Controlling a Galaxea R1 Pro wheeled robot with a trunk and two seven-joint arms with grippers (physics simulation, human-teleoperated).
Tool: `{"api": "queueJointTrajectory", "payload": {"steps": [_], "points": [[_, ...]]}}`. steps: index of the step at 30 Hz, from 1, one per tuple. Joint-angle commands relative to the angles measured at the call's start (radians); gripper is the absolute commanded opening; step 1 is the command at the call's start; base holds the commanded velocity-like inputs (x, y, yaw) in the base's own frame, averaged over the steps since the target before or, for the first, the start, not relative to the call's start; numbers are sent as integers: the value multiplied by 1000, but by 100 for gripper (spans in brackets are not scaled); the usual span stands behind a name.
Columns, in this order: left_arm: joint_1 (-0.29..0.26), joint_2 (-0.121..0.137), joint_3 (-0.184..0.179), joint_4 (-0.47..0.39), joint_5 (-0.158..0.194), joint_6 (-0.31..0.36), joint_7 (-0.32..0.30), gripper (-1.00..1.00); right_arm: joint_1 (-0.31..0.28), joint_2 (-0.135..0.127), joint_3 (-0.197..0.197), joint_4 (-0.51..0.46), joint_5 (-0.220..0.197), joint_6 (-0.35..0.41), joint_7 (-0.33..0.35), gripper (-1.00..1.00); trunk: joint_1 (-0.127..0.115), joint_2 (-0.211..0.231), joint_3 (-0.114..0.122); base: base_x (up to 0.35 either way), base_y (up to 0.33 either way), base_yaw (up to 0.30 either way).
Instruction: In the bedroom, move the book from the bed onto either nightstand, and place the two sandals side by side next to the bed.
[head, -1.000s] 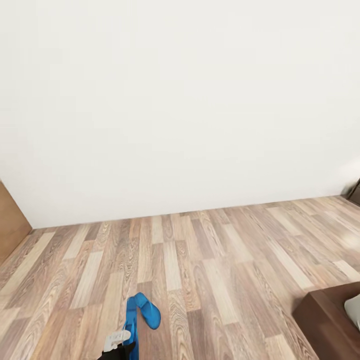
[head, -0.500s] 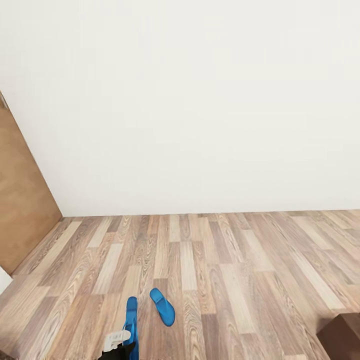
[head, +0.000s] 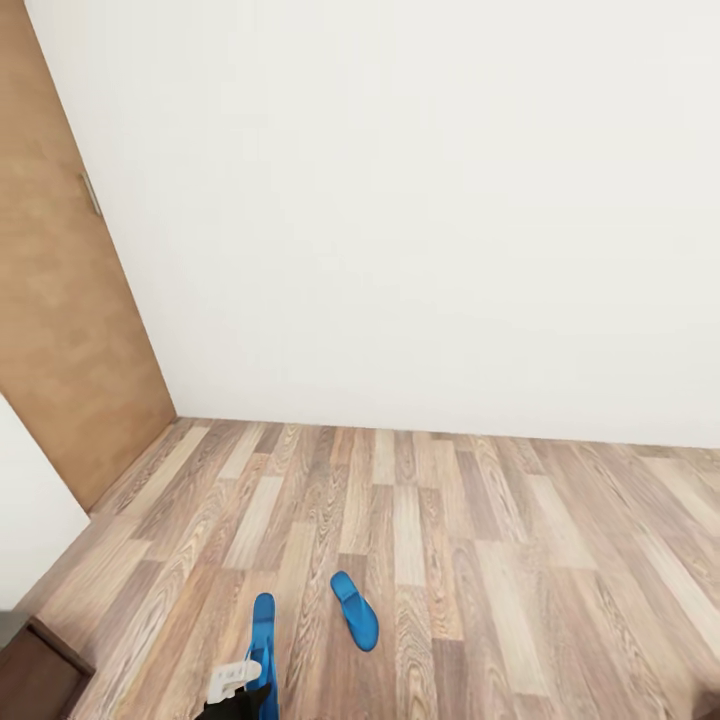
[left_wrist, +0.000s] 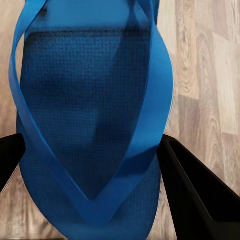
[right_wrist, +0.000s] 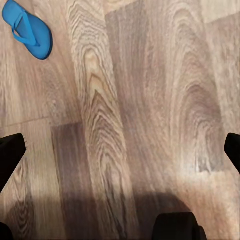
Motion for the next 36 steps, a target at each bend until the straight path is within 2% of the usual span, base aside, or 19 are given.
{"api": "queueJointTrajectory", "payload": {"steps": [1, 5, 11, 18, 24, 36], "points": [[-1, 0, 5, 2, 2, 0, -7, -100, 0, 0, -3, -1, -10, 10, 4, 100, 0, 0, -1, 0, 0, 280], [-1, 0, 5, 2, 2, 0, -8, -100, 0, 0, -3, -1, -10, 9, 4, 100, 0, 0, -1, 16, 0, 280], [-1, 0, 5, 2, 1, 0, -7, -100, 0, 0, -3, -1, -10, 10, 4, 100, 0, 0, -1, 269, 0, 267], [-1, 0, 5, 2, 1, 0, -7, -100, 0, 0, -3, -1, -11, 9, 4, 100, 0, 0, -1, 273, 0, 51], [-1, 0, 5, 2, 1, 0, -7, -100, 0, 0, -3, -1, -11, 10, 5, 100, 0, 0, -1, 38, 0, 45], [-1, 0, 5, 2, 2, 0, -7, -100, 0, 0, -3, -1, -11, 9, 4, 100, 0, 0, -10, 1, 0, 230]]}}
